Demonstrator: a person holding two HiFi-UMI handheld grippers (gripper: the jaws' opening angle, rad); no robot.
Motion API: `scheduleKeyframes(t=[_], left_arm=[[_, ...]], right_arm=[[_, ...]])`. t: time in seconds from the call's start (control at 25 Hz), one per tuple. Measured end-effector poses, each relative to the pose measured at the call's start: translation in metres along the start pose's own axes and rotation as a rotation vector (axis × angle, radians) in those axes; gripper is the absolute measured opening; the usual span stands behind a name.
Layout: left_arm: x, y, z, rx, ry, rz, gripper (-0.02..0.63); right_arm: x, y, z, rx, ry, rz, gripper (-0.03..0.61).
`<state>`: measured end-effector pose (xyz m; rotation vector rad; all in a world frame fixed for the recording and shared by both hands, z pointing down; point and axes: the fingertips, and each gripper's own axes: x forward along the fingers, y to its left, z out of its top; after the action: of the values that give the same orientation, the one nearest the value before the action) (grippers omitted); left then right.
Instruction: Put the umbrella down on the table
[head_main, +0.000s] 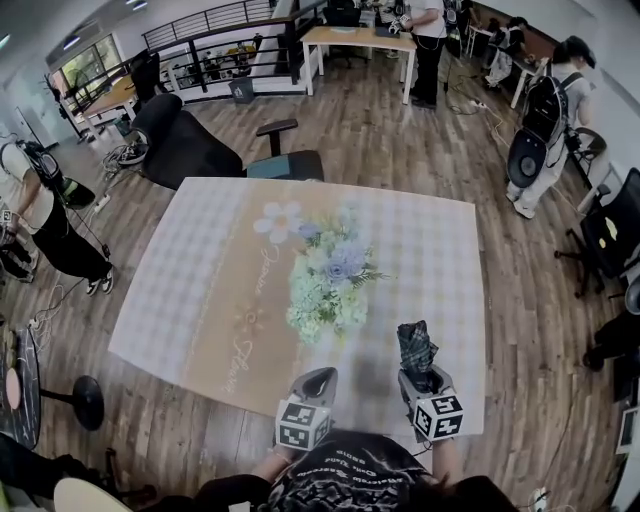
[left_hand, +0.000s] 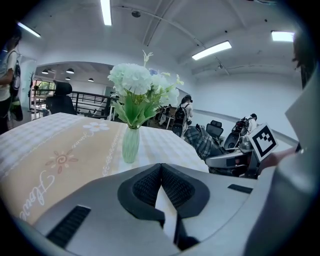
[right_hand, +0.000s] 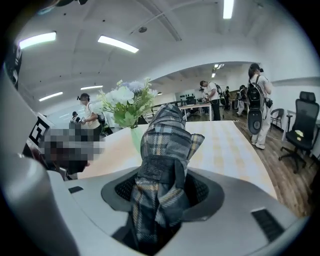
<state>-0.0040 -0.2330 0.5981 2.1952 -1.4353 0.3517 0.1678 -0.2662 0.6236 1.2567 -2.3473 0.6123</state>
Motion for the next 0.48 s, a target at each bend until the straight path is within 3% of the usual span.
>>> scheduleKeyframes(t=[0.28,0.48], left_arm=[[-0.006,0.019,-0.002,-0.021,-0.004,0.027,0.018],[-0.005,0.025,0.001,-0.013,0.0,0.026,0.018]], right_arm=[[0.043,-0.011,0.013,-0.116,0.103,-0.019,0.227],[0.071,-0.03,0.022,-0.128,0.162,-0.023,0.227]])
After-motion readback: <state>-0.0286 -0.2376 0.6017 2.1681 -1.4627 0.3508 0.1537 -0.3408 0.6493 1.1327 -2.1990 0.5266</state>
